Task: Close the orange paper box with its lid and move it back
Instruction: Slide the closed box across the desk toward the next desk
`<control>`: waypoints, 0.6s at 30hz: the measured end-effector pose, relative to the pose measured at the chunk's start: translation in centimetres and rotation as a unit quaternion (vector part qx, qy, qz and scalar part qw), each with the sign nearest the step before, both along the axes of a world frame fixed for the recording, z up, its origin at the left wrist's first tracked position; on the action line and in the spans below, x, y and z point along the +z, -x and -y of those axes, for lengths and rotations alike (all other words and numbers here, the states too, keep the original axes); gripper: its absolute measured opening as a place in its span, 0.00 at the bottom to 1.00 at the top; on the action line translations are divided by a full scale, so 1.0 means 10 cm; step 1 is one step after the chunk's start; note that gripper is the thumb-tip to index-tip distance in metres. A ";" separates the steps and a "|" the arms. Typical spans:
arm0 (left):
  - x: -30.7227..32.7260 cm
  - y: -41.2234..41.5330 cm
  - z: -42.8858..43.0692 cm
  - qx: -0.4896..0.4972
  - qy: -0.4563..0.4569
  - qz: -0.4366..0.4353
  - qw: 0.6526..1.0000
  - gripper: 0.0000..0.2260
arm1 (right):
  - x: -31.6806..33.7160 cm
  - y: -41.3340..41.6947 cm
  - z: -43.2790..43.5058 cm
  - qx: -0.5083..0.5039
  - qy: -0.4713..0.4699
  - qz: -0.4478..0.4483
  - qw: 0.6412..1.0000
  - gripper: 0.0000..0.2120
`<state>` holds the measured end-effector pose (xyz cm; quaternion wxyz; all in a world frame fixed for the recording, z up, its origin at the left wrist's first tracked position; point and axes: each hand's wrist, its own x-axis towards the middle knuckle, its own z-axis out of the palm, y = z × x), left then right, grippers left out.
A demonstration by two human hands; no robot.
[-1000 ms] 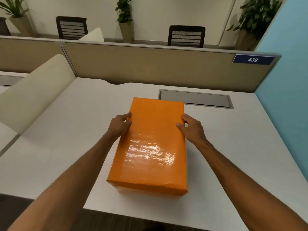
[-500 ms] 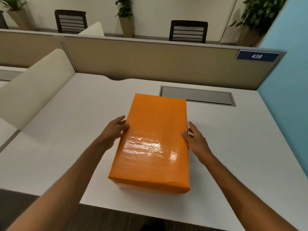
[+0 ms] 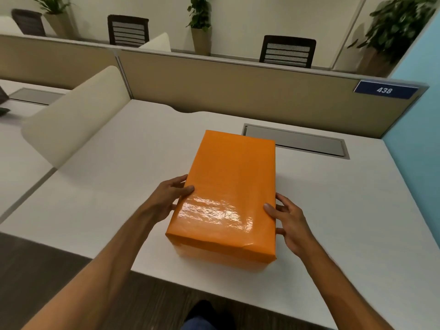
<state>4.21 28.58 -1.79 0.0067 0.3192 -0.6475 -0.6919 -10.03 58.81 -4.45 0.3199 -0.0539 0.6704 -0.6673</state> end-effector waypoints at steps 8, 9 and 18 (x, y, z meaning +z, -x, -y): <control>0.23 -0.19 0.44 0.036 0.023 -0.022 0.999 0.25 | 0.20 0.00 0.52 0.023 0.018 -0.012 0.999 0.36; 0.26 -0.21 0.52 0.043 0.025 -0.024 0.998 0.25 | 0.22 0.00 0.61 0.025 0.021 -0.014 0.999 0.36; 0.32 -0.32 1.67 0.089 0.022 -0.028 0.995 0.25 | 0.26 0.03 1.89 0.043 0.022 -0.026 0.999 0.32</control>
